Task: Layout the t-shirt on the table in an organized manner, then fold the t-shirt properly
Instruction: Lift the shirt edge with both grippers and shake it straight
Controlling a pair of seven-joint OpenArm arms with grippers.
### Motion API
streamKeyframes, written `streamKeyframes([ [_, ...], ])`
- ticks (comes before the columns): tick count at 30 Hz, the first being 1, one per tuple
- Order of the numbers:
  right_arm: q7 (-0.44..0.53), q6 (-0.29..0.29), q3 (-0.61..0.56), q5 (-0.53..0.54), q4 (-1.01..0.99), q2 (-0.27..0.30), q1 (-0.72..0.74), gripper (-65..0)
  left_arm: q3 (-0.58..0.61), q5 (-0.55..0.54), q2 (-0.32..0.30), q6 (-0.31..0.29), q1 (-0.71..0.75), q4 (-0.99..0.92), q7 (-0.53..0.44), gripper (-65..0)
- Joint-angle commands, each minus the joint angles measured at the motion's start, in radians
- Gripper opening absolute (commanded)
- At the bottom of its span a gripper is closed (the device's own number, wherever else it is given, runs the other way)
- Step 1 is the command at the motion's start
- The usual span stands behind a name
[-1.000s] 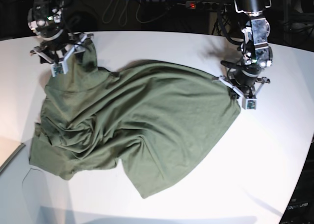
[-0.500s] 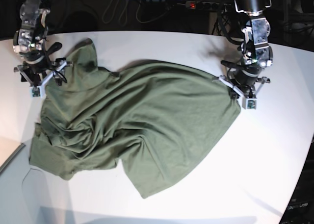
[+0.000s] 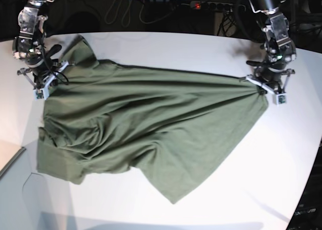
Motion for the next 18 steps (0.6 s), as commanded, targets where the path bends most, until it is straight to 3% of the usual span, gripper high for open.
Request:
streamKeyframes([
  [1,0.016,0.011,0.005,0.007,0.015,0.015,0.009,-65.0,-0.018,0.023,-0.008,0.017,0.004,0.003,0.029,-63.8],
  [9,0.018,0.038,-0.002,0.007,0.061,0.012,0.007,-65.0,-0.162,0.012,-0.015,0.016,0.059,0.083,0.032,-63.8],
  [12,0.012,0.075,-0.002,0.007,0.092,0.009,0.007,-65.0,-0.182,-0.082,0.012,0.016,0.125,0.169,0.035,-63.8],
  [18,0.016,0.083,0.005,0.008,0.126,0.008,-0.002,-65.0,-0.18,-0.273,0.081,0.016,0.275,0.33,0.037,-63.8],
])
